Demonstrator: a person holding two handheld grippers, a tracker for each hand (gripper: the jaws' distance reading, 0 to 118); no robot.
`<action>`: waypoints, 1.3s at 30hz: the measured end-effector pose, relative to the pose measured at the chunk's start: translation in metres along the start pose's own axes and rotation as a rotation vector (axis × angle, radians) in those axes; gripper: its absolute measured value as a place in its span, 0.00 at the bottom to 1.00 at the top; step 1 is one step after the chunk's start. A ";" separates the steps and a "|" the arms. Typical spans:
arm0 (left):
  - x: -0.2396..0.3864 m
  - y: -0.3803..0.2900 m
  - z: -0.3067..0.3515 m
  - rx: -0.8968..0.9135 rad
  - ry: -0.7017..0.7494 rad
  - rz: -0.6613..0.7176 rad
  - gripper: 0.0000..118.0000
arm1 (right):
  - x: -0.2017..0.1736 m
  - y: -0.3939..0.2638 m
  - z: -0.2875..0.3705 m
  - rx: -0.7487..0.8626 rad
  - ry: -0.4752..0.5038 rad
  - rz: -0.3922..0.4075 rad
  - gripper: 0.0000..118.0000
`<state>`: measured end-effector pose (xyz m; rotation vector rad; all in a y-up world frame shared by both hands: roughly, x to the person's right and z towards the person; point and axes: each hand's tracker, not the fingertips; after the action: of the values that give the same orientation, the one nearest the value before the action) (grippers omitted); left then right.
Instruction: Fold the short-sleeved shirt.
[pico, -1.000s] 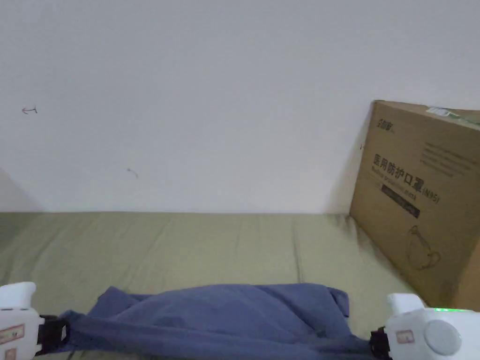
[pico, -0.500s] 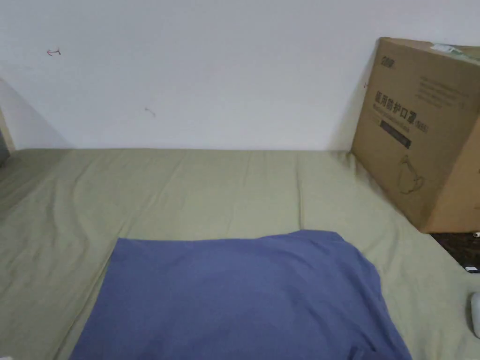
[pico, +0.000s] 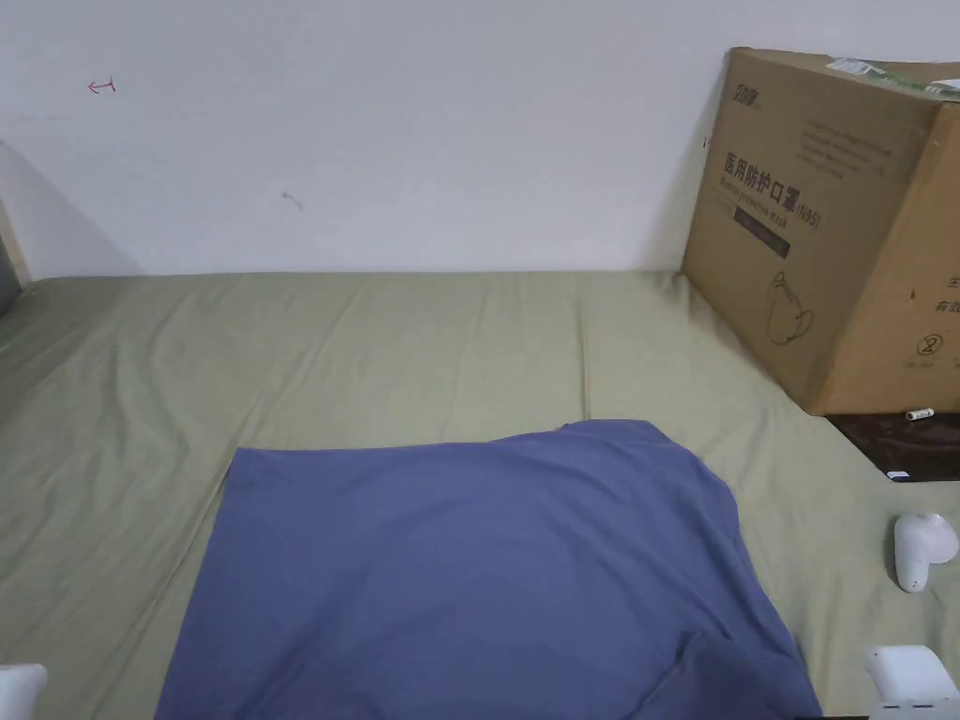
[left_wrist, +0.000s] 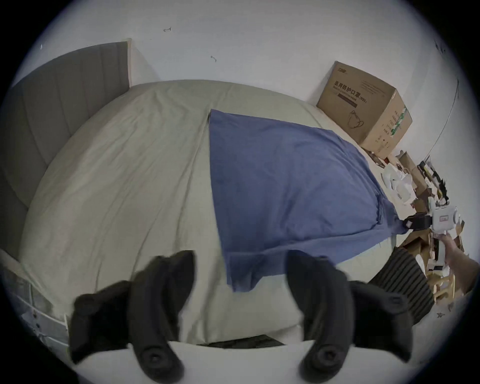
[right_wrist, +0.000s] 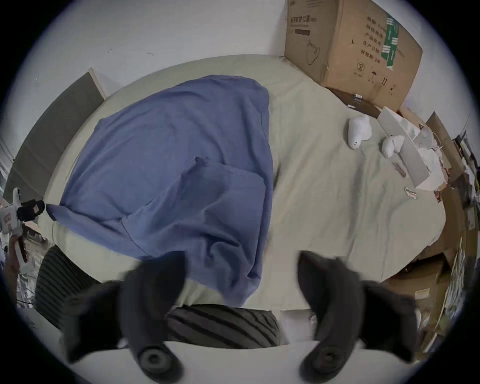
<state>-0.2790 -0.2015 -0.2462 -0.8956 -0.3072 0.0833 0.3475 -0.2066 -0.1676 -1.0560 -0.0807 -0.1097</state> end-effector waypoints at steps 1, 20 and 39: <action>0.000 0.000 0.003 0.001 0.000 0.003 1.00 | -0.001 0.000 0.006 0.017 0.002 -0.014 0.91; 0.058 0.051 0.080 0.296 -0.019 0.009 0.00 | -0.071 0.033 0.105 0.532 0.117 -0.011 0.00; 0.004 0.010 -0.060 -0.171 0.022 0.024 0.43 | -0.072 0.012 0.069 0.368 0.129 0.037 0.00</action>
<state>-0.2568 -0.2393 -0.2880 -1.0696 -0.2860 0.0697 0.2771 -0.1372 -0.1528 -0.6807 0.0348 -0.1235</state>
